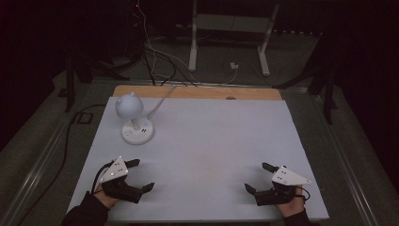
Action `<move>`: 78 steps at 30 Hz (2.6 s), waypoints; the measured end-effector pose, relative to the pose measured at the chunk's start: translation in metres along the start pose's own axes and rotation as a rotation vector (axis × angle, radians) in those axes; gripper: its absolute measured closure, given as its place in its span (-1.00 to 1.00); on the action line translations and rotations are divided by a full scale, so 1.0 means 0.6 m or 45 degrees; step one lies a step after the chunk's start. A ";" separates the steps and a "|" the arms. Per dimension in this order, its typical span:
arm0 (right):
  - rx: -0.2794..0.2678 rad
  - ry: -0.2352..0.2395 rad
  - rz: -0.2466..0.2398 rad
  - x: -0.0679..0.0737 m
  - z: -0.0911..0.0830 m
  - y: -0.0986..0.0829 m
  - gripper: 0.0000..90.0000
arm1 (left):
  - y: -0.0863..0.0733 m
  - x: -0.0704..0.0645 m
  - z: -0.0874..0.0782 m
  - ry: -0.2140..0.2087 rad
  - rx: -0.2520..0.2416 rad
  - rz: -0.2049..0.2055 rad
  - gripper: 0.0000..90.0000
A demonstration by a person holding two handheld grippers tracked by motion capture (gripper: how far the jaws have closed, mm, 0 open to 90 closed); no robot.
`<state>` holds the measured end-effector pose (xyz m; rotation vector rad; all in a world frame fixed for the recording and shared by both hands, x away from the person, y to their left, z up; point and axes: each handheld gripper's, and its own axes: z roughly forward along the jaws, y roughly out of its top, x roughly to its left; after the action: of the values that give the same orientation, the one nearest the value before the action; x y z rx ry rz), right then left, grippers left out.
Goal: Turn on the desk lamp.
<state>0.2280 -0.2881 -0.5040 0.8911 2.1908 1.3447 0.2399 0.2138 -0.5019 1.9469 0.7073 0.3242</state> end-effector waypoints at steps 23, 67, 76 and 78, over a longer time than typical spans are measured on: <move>-0.016 -0.023 -0.021 0.002 -0.006 0.006 -1.00 | 0.003 -0.011 0.005 -0.062 0.032 0.036 -0.99; -0.037 -0.027 -0.006 0.003 -0.005 0.008 -1.00 | 0.065 -0.026 -0.004 -0.046 -0.074 0.051 -0.99; -0.039 -0.028 -0.009 0.003 -0.006 0.009 -1.00 | 0.078 -0.019 -0.003 0.006 -0.078 0.013 -0.99; -0.038 -0.028 -0.007 0.003 -0.006 0.009 -1.00 | 0.081 -0.015 -0.003 0.007 -0.085 -0.006 -0.99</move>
<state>0.2261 -0.2872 -0.4980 0.8842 2.1494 1.3551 0.2483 0.1934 -0.4578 1.8816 0.6959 0.3468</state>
